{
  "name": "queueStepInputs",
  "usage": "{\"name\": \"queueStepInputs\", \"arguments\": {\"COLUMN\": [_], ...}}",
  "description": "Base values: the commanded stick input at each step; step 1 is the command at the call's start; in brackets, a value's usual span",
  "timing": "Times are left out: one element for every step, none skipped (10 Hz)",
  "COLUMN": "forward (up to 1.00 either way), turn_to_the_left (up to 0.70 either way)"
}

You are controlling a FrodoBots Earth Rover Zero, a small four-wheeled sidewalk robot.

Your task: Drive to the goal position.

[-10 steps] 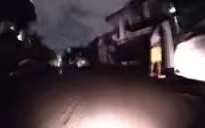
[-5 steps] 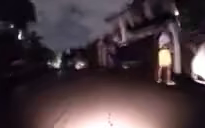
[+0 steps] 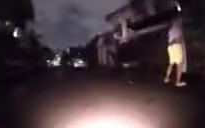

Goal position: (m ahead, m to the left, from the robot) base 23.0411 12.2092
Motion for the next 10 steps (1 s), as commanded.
{"name": "queueStepInputs", "arguments": {"forward": [1.00, 1.00, 1.00, 1.00, 1.00, 1.00, 1.00, 1.00, 1.00, 1.00], "turn_to_the_left": [0.00, 0.21, 0.24, 0.06, 0.00, 0.00, 0.10, 0.27, 0.27, 0.27]}}
